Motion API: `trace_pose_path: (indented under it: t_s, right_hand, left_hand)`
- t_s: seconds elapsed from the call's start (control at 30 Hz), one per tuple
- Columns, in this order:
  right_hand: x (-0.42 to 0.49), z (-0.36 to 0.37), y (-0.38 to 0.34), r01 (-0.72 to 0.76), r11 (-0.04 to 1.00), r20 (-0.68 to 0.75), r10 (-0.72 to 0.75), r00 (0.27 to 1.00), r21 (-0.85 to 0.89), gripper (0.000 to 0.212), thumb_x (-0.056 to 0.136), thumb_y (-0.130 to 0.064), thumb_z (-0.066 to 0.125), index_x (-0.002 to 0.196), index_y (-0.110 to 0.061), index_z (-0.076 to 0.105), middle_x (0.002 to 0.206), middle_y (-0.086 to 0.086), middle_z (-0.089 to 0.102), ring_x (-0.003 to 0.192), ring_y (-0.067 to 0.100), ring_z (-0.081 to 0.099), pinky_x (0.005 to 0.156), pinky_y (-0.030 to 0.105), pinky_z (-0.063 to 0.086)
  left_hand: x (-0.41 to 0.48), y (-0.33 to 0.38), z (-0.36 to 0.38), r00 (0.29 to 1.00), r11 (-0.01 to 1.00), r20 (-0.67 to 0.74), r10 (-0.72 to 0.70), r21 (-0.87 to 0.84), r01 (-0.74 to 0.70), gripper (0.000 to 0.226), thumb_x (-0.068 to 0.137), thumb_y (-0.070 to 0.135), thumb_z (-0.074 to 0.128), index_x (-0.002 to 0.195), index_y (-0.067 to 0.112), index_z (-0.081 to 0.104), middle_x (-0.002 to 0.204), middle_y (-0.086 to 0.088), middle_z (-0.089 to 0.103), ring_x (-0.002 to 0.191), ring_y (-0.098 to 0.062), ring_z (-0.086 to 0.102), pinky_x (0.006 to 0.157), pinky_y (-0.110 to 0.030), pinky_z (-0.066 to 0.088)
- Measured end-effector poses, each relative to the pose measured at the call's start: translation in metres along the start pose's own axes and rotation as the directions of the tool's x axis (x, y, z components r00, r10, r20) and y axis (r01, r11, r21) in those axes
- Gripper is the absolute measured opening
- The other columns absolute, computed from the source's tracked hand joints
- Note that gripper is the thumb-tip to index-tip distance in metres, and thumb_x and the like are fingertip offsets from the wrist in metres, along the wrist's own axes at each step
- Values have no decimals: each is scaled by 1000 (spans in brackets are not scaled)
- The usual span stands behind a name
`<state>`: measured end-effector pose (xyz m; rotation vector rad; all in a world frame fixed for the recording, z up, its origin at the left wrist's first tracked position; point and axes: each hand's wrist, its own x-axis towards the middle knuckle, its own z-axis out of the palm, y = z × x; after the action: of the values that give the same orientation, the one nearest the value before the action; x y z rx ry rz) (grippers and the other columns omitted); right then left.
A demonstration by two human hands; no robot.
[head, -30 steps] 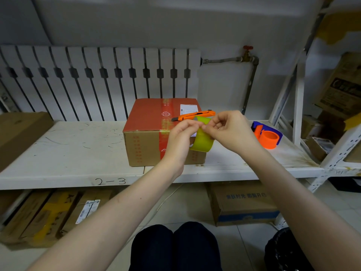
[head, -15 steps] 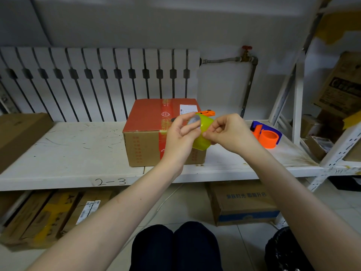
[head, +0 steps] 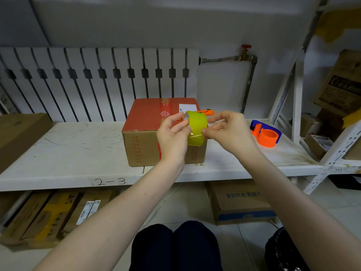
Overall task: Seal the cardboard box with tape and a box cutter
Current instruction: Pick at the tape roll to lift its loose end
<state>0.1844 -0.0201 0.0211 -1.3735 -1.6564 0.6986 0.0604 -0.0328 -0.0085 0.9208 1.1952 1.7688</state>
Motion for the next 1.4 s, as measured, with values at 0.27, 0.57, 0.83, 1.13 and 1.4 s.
trace_pose_path:
  t_s: [0.27, 0.57, 0.83, 1.13, 1.4]
  right_hand:
    - [-8, -6, 14, 37, 994, -173, -19, 985, 100, 18, 84, -13, 64, 100, -19, 60, 81, -2, 71, 78, 14, 69, 71, 36, 59]
    - [-16, 19, 26, 729, 474, 92, -805, 586, -494, 17, 77, -13, 63, 94, -10, 67, 94, 5, 68, 89, 25, 62, 71, 38, 48]
    - [-6, 27, 33, 611, 460, 24, -786, 617, -644, 21, 81, -25, 62, 95, -10, 67, 92, 6, 69, 86, 26, 64, 68, 38, 46]
    - [-2, 26, 45, 598, 405, 14, -821, 571, -692, 22, 86, -28, 60, 101, -17, 70, 99, 8, 67, 90, 26, 61, 73, 38, 43]
    - [1, 19, 67, 639, 400, -37, -864, 503, -657, 20, 84, -29, 61, 79, -15, 74, 84, 5, 70, 76, 21, 63, 73, 34, 41]
  left_hand:
    - [6, 5, -8, 996, 996, -43, -83, -16, 83, 38, 83, -6, 60, 113, 17, 65, 91, 12, 68, 104, -12, 65, 96, -36, 52]
    - [5, 8, -7, 987, 982, -9, -162, -99, 161, 42, 77, -11, 61, 108, 17, 65, 113, -13, 70, 110, -24, 65, 104, -45, 46]
    - [0, 14, -11, 989, 986, 20, -148, -74, 149, 39, 81, -6, 60, 109, 22, 65, 115, -7, 70, 110, -20, 64, 103, -42, 47]
    - [5, 9, -12, 983, 976, 21, -182, -115, 183, 42, 80, -7, 60, 113, 19, 65, 116, -9, 69, 112, -23, 63, 102, -41, 47]
    - [9, 5, -15, 962, 957, -15, -274, -106, 271, 41, 83, -1, 62, 116, 24, 63, 115, -3, 70, 110, -22, 63, 98, -43, 49]
